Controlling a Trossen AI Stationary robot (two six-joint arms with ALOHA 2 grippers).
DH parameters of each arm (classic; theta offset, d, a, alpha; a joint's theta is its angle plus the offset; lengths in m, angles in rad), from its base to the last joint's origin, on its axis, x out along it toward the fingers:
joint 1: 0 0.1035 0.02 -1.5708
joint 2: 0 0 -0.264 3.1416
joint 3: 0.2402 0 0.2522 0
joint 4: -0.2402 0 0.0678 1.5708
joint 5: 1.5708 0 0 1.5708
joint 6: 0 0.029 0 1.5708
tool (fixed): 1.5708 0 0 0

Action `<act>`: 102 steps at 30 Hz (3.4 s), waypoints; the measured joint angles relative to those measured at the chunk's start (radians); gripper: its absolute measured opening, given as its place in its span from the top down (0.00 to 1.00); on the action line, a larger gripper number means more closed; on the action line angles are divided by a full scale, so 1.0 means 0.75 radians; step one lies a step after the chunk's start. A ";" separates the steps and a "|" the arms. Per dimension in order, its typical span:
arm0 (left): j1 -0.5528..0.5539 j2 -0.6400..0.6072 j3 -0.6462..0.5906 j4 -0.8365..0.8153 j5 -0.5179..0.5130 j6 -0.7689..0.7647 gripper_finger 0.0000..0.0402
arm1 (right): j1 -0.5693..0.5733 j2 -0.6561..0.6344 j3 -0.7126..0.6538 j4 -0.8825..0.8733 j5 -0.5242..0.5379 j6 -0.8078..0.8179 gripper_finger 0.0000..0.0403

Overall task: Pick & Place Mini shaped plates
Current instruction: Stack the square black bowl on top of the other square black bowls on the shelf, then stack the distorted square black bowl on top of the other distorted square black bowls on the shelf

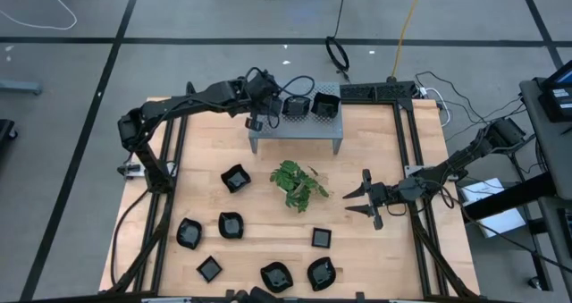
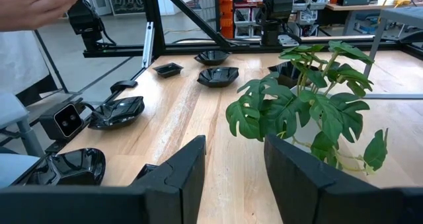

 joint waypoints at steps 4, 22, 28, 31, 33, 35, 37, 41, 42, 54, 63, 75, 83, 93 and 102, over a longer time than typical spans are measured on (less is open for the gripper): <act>0.000 0.000 0.000 -0.006 -0.008 -0.010 0.87 | 0.000 0.000 0.000 0.000 0.000 0.000 0.65; -0.028 -0.013 0.000 0.011 -0.068 -0.076 0.64 | 0.000 0.000 0.000 -0.001 0.000 0.000 0.65; -0.028 -0.012 0.000 -0.018 -0.002 -0.079 0.68 | 0.000 0.000 0.000 0.000 0.000 0.000 0.65; -0.029 -0.012 0.000 -0.048 0.003 -0.088 0.68 | 0.000 0.000 0.000 -0.001 0.000 0.000 0.65; -0.028 -0.012 0.000 -0.070 0.019 -0.101 0.68 | 0.000 0.000 0.000 0.000 0.000 0.000 0.65; -0.027 -0.012 0.000 -0.069 0.048 -0.110 0.68 | 0.000 -0.001 0.000 -0.001 0.000 0.000 0.65; -0.022 -0.011 0.000 -0.057 0.069 -0.106 0.68 | 0.000 0.000 0.000 -0.001 0.000 0.000 0.65; -0.010 0.001 0.000 -0.027 0.073 -0.095 0.68 | 0.000 -0.001 0.000 0.000 0.000 0.000 0.65; -0.009 0.001 0.000 -0.027 0.073 -0.096 0.68 | 0.000 -0.001 0.000 0.000 0.000 0.000 0.65; 0.000 0.032 -0.001 -0.019 0.097 -0.113 0.78 | 0.000 0.000 0.000 -0.001 0.000 0.000 0.65; 0.001 0.030 -0.001 -0.016 0.098 -0.118 0.97 | 0.000 -0.001 0.000 0.000 0.000 0.000 0.65; -0.002 0.030 -0.001 -0.016 0.055 -0.176 0.98 | 0.000 0.000 0.000 0.000 0.000 0.000 0.65; -0.032 -0.002 -0.001 -0.020 0.006 -0.256 0.91 | 0.000 0.000 0.000 0.000 0.000 0.000 0.65; -0.090 -0.099 -0.001 -0.046 0.001 -0.410 0.65 | 0.000 0.000 0.000 0.000 0.000 0.000 0.65; -0.228 -0.156 0.001 -0.283 0.206 -0.832 0.57 | 0.000 -0.001 0.000 0.001 0.000 0.000 0.65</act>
